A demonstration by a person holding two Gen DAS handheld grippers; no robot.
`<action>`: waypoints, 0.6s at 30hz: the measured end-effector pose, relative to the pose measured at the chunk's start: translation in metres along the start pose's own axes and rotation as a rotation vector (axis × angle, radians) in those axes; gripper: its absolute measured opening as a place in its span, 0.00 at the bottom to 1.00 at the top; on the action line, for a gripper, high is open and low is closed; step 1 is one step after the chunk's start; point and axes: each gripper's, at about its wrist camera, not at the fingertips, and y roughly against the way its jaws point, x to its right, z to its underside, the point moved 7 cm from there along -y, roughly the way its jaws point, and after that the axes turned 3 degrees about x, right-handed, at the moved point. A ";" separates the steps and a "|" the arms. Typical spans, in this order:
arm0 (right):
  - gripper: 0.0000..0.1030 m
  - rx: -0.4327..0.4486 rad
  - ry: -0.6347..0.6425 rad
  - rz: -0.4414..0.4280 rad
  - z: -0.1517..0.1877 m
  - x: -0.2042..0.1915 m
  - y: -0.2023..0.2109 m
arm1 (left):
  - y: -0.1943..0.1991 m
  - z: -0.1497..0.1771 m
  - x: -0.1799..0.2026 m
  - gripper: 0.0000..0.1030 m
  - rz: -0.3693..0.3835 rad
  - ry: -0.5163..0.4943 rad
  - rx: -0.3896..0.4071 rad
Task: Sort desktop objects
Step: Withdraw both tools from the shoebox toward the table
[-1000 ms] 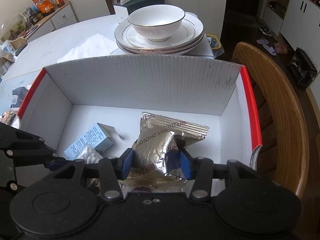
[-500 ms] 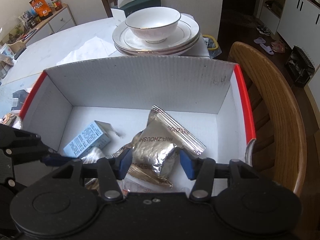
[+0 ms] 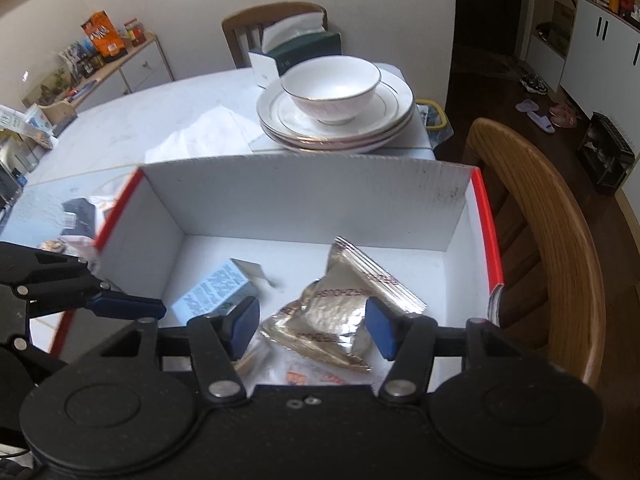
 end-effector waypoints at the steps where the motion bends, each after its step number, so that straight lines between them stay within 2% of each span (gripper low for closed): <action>1: 0.58 0.007 0.004 -0.001 0.000 -0.003 0.003 | 0.005 0.000 -0.001 0.54 0.003 0.006 0.012; 11: 0.61 0.070 -0.004 -0.014 0.005 -0.020 0.024 | 0.046 0.002 -0.014 0.54 -0.010 0.044 0.121; 15: 0.68 0.097 -0.015 -0.013 0.007 -0.027 0.031 | 0.061 0.005 -0.020 0.57 -0.032 0.042 0.162; 18: 0.69 0.120 -0.023 -0.011 0.007 -0.032 0.036 | 0.070 0.009 -0.025 0.58 -0.043 0.041 0.185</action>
